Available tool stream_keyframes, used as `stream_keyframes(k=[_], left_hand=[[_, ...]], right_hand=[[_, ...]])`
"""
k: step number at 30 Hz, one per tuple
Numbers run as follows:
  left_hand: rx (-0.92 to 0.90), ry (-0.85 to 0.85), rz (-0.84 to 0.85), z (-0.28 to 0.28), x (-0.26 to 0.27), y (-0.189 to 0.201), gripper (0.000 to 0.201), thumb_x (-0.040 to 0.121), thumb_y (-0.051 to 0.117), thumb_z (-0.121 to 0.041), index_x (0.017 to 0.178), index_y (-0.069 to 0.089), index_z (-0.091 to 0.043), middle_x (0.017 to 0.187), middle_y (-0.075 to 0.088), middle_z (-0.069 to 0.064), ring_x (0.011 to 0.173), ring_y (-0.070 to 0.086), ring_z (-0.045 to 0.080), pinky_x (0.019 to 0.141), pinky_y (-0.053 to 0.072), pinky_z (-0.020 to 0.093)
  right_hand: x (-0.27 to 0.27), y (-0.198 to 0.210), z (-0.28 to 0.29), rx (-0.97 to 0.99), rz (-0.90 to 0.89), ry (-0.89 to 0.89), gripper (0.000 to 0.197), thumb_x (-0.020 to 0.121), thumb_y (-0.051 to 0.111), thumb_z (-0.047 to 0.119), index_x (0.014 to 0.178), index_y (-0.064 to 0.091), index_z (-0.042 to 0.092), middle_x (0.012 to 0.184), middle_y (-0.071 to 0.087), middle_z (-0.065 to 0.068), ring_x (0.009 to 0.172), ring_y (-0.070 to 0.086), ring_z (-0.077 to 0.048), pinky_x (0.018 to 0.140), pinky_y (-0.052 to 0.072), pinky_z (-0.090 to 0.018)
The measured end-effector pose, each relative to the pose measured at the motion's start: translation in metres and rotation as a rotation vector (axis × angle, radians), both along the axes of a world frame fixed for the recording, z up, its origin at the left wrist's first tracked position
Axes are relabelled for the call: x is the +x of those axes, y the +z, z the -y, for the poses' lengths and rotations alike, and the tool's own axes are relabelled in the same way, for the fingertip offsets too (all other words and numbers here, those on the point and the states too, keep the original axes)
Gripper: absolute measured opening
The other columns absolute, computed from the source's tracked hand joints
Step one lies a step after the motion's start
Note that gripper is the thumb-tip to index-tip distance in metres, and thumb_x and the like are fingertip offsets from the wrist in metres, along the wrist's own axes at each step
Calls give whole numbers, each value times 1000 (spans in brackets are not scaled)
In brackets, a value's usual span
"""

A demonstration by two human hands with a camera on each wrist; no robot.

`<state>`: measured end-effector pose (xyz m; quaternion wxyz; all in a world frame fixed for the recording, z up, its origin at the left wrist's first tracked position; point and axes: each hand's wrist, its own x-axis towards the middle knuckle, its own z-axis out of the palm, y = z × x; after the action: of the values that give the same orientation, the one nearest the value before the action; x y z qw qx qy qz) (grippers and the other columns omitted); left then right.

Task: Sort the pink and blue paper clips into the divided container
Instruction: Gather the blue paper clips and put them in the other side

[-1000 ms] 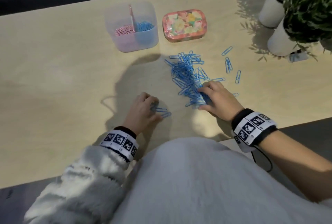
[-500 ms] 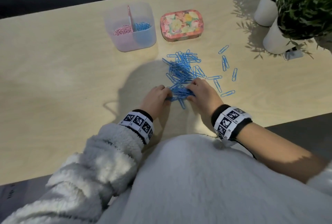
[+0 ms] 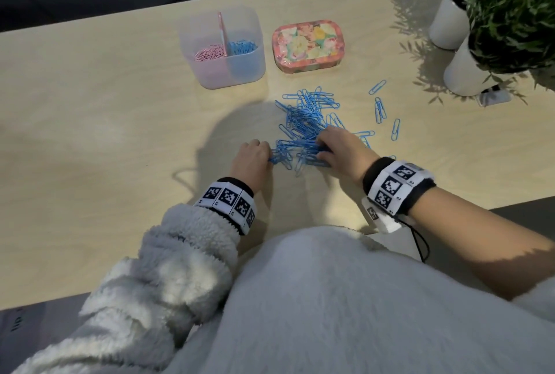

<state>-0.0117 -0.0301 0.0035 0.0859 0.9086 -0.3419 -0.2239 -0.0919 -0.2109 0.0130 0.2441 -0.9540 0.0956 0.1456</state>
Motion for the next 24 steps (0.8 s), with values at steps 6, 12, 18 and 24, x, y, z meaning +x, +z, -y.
stream_keyframes(k=[6,12,18,24], left_hand=[[-15,44,-20,-20,9,5,17,92,45,-7,105,53,-1,111,56,19,105,49,34,82,37,37],[-92,73,-77,-38,11,8,14,87,51,-7,100,55,-2,104,59,18,96,54,34,82,38,40],[-179,173,-119,-54,17,17,15,85,51,-4,99,56,-1,102,59,18,92,56,34,79,37,37],[-280,163,-64,-45,47,37,12,87,55,-7,97,57,-1,99,60,19,92,55,33,75,34,33]], right_hand=[[45,48,28,333,42,-121,23,81,69,10,65,52,14,60,49,1,47,45,-1,53,36,-16],[136,88,28,278,49,-125,24,81,68,9,63,53,11,52,49,-4,32,45,1,43,36,-10],[215,94,6,50,-33,-142,22,80,69,15,64,57,6,52,52,-3,47,51,-14,49,42,-20],[245,92,-13,25,-24,-207,41,75,75,23,105,64,-4,83,69,-16,89,67,-28,88,55,-39]])
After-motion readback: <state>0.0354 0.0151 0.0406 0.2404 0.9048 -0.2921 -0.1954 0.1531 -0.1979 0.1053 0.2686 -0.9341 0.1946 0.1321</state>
